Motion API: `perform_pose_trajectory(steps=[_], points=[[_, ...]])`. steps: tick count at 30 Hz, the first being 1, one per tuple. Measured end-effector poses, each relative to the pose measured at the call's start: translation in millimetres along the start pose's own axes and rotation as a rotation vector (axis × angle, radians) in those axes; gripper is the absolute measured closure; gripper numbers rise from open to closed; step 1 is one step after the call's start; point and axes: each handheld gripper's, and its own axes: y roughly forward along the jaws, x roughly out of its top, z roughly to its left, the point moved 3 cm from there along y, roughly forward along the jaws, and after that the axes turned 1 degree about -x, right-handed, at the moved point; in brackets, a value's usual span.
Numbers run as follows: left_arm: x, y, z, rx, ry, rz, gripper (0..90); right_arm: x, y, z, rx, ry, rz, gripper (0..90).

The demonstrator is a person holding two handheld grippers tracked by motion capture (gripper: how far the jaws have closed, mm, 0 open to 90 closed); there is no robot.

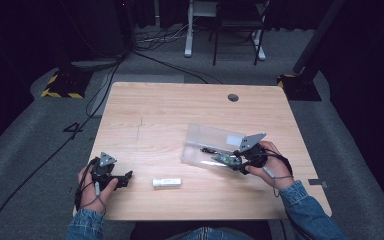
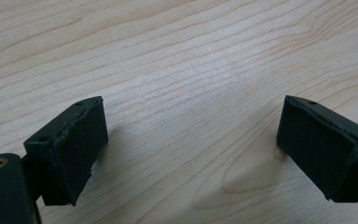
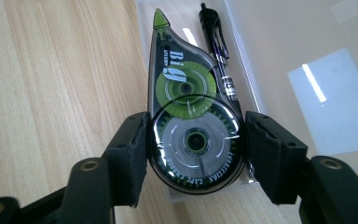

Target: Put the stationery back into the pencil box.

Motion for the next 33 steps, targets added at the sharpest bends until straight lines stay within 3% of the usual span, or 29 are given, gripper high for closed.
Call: perform_pose_trajectory(steps=[15, 33], points=[[0.0, 0.0, 0.0, 0.000, 0.000, 0.000, 8.9, -5.9, 8.8, -5.5, 0.011, 0.014, 0.043, 42.3], [0.0, -0.1, 0.0, -0.001, 0.000, 0.001, 8.9, -4.9, 11.7, -9.8, 0.037, 0.019, 0.049, 42.3]])
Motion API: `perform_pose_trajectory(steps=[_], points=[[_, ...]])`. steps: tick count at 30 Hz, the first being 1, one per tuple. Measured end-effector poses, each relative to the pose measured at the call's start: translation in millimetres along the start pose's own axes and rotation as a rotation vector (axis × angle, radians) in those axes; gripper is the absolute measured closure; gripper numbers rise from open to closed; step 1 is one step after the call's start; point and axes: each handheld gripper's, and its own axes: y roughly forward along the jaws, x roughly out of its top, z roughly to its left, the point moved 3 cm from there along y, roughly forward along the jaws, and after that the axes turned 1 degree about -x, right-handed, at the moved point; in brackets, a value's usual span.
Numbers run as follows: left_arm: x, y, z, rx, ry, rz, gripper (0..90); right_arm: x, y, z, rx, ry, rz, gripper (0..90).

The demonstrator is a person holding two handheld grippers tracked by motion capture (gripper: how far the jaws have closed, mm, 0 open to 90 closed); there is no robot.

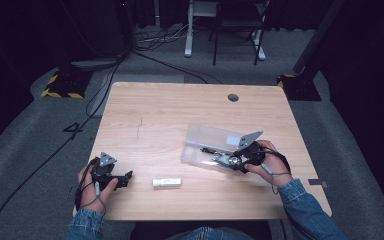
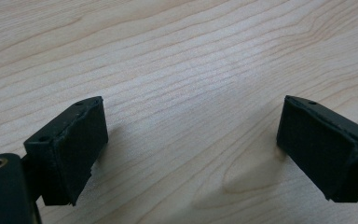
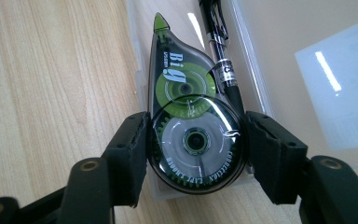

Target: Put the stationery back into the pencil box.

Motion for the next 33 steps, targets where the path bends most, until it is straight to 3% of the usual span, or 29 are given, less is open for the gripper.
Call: perform_pose_trajectory(steps=[6, 24, 28, 33], points=[[0.0, 0.1, 0.0, 0.001, 0.000, -0.001, 8.9, 0.9, 0.3, -0.5, 0.011, -0.013, 0.008, 42.2], [0.0, 0.1, 0.0, 0.001, 0.000, -0.002, 8.9, -1.1, 1.7, -0.5, 0.040, 0.010, 0.016, 41.8], [0.0, 0.1, 0.0, 0.001, -0.001, -0.001, 8.9, -2.6, 3.2, -1.4, 0.029, 0.013, 0.021, 36.4], [0.0, 0.1, 0.0, 0.001, 0.000, -0.001, 8.9, -2.4, 2.8, -1.2, 0.029, 0.021, 0.014, 36.2]])
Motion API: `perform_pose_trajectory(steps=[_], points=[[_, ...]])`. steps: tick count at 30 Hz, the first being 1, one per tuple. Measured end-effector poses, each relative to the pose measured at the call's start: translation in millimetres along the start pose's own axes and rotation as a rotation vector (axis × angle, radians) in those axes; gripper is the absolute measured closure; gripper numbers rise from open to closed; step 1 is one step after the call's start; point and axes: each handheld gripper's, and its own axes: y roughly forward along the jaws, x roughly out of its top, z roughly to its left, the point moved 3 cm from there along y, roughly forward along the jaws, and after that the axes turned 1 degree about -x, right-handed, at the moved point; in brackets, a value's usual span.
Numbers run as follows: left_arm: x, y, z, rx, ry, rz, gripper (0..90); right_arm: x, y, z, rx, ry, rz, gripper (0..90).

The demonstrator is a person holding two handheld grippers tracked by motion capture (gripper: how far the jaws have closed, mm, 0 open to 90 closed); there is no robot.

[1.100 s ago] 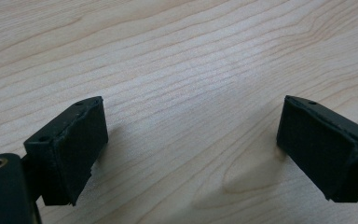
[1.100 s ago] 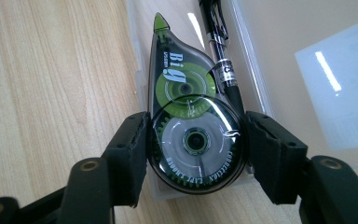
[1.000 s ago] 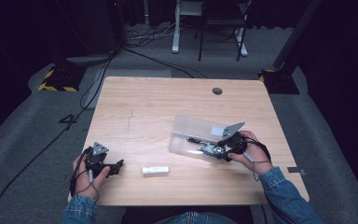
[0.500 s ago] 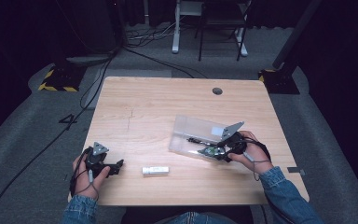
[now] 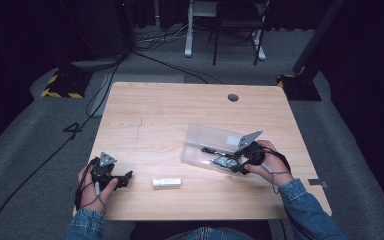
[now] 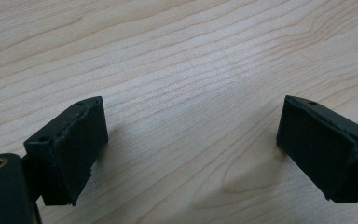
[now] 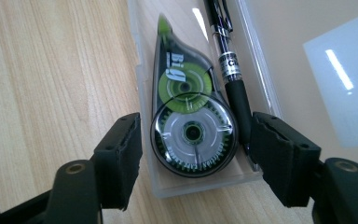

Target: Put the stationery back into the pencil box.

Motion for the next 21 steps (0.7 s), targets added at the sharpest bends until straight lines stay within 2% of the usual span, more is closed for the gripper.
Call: perform_pose_trajectory(steps=[12, 17, 21], points=[[0.0, 0.0, 0.0, 0.000, 0.000, 0.000, 8.9, 1.4, -3.9, 1.6, -0.001, 0.005, -0.018, 37.4], [0.0, 0.0, 0.0, 0.000, 0.000, 0.000, 8.9, 5.6, -9.2, 2.3, -0.022, -0.002, -0.075, 53.1], [0.0, 0.0, 0.0, 0.000, 0.000, 0.000, 8.9, 8.8, -14.6, 3.5, -0.039, 0.000, -0.110, 56.7]])
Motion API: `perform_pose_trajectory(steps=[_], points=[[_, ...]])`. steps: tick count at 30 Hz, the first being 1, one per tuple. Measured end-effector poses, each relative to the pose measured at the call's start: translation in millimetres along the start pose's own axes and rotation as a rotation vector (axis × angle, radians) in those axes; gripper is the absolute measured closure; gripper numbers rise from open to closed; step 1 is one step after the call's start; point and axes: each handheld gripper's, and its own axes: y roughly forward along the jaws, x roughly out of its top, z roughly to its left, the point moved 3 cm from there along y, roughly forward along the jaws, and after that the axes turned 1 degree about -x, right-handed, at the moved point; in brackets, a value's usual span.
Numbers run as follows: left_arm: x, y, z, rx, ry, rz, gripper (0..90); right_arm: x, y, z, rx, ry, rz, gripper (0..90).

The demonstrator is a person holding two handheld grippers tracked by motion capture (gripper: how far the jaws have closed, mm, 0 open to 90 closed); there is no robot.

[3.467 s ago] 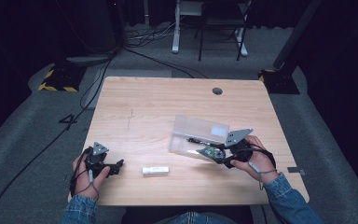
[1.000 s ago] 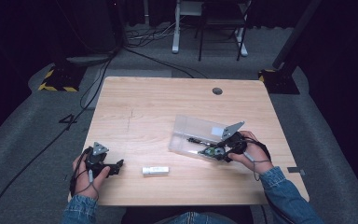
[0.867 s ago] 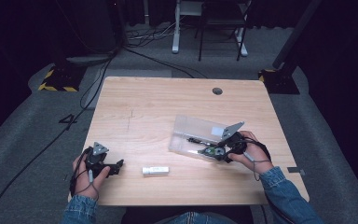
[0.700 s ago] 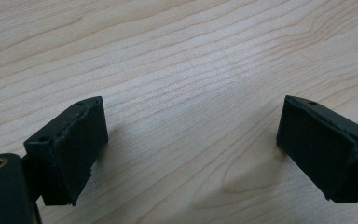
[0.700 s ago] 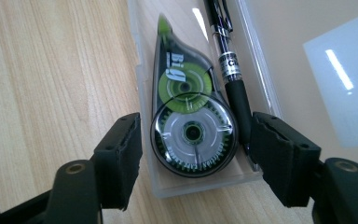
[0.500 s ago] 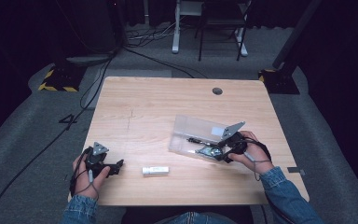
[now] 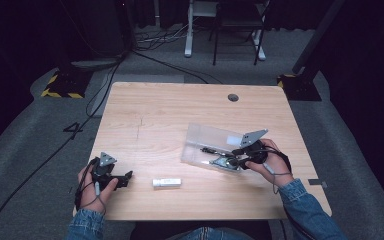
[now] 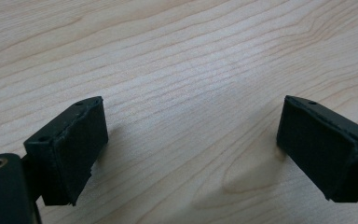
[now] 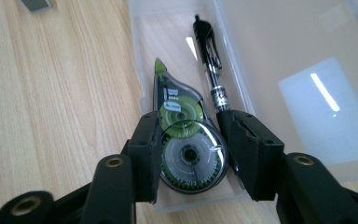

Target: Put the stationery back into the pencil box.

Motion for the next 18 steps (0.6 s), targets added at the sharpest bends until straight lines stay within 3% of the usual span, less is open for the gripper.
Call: perform_pose_trajectory(steps=[18], points=[[0.0, 0.2, 0.0, -0.002, -0.001, -0.002, 8.9, 27.4, -11.0, 23.4, 0.020, -0.017, -0.102, 44.6]])
